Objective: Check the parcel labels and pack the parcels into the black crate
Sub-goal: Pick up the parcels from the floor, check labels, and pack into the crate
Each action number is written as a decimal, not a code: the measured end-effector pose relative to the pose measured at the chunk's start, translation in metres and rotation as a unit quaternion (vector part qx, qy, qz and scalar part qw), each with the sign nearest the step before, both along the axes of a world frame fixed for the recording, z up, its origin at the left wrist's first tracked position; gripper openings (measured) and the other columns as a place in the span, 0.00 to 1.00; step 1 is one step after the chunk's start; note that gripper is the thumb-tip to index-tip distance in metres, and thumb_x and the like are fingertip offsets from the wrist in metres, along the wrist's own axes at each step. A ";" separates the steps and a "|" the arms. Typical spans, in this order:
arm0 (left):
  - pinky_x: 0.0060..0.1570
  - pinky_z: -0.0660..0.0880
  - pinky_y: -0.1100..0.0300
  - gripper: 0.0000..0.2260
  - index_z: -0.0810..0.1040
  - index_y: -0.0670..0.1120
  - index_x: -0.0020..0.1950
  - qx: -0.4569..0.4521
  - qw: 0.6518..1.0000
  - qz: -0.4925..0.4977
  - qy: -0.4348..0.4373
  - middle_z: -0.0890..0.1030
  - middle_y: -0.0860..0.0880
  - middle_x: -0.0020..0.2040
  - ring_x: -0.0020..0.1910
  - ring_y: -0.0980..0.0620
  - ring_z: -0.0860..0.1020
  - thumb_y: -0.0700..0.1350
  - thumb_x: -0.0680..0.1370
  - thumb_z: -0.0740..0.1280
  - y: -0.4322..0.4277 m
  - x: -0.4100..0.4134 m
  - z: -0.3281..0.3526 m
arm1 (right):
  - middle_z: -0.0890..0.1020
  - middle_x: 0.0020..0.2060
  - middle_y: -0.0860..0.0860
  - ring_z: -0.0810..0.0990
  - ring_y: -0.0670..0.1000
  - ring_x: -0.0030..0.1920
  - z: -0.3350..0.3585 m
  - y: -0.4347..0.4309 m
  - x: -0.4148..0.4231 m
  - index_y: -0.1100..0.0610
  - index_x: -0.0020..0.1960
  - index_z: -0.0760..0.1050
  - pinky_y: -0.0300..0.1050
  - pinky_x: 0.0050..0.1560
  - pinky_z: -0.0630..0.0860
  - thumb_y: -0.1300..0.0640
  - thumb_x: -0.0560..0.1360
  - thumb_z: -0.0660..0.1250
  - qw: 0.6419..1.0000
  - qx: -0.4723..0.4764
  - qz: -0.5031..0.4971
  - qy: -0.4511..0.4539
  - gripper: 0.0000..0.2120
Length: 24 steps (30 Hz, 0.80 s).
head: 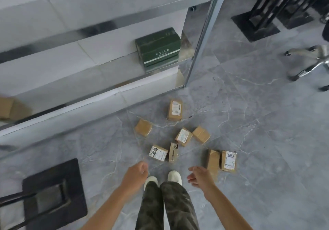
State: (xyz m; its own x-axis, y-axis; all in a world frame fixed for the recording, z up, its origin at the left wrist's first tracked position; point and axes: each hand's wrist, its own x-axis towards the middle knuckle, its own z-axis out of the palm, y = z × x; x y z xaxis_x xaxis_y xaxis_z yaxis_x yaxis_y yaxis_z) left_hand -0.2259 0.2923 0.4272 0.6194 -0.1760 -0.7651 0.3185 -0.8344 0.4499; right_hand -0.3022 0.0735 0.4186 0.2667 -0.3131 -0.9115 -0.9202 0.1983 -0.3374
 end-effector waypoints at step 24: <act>0.67 0.63 0.50 0.37 0.50 0.39 0.75 0.095 0.992 -0.006 0.086 0.63 0.36 0.69 0.68 0.38 0.64 0.40 0.73 0.69 -0.020 0.059 -0.560 | 0.67 0.67 0.59 0.68 0.60 0.67 -0.520 0.072 0.081 0.63 0.66 0.61 0.64 0.64 0.69 0.70 0.78 0.56 0.961 0.232 -0.087 0.120 0.17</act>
